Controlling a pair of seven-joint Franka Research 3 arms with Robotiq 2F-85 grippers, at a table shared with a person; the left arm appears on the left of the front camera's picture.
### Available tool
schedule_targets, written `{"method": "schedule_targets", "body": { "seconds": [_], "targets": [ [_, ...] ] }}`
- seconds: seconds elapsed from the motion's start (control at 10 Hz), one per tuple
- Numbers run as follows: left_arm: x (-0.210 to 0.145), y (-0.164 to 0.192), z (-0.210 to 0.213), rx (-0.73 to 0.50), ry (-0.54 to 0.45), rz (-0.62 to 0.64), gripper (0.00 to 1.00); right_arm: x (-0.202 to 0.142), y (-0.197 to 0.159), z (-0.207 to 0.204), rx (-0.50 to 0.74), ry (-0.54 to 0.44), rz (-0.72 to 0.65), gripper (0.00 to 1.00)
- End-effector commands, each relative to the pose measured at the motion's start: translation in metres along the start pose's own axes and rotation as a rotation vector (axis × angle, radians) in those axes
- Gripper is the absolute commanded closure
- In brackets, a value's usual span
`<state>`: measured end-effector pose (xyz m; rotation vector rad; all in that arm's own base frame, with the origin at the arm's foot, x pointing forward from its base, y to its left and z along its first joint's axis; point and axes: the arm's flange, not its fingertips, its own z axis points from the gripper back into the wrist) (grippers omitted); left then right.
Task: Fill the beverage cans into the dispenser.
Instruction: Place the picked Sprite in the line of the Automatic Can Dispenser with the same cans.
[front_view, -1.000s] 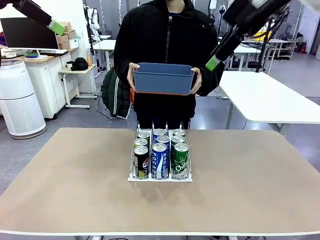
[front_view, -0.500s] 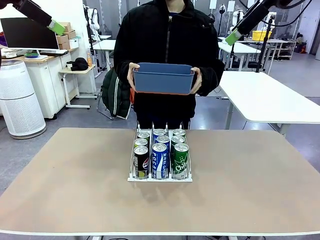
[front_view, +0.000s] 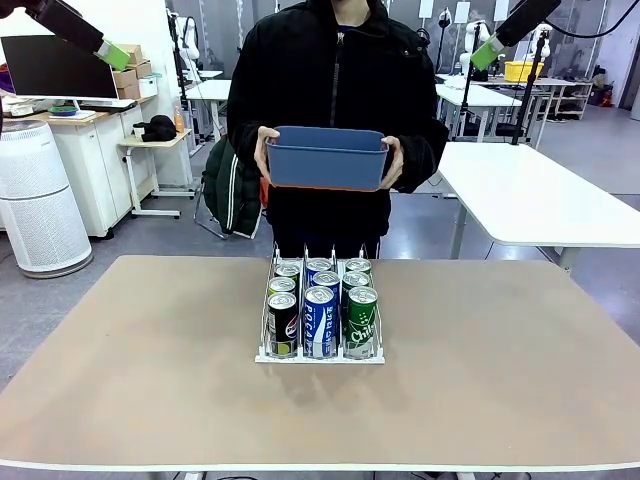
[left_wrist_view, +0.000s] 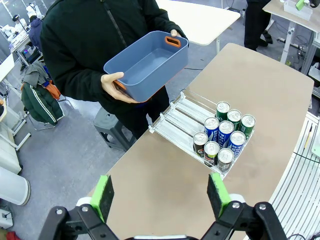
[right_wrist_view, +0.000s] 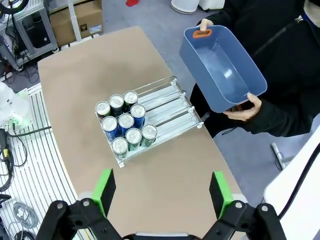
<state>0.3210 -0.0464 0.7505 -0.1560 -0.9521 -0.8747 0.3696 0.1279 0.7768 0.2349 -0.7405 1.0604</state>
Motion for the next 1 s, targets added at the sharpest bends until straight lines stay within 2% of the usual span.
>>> {"method": "schedule_targets", "body": {
  "seconds": [0.0,0.9],
  "targets": [
    [-0.0008,0.0004,-0.0015,0.003,0.005,0.006,0.00,0.0017,0.0049,-0.0026,0.009,0.001,0.012,0.00],
    [-0.0008,0.0004,-0.0015,0.003,0.005,0.006,0.00,0.0017,0.0049,-0.0026,0.009,0.001,0.012,0.00]
  ]
}}
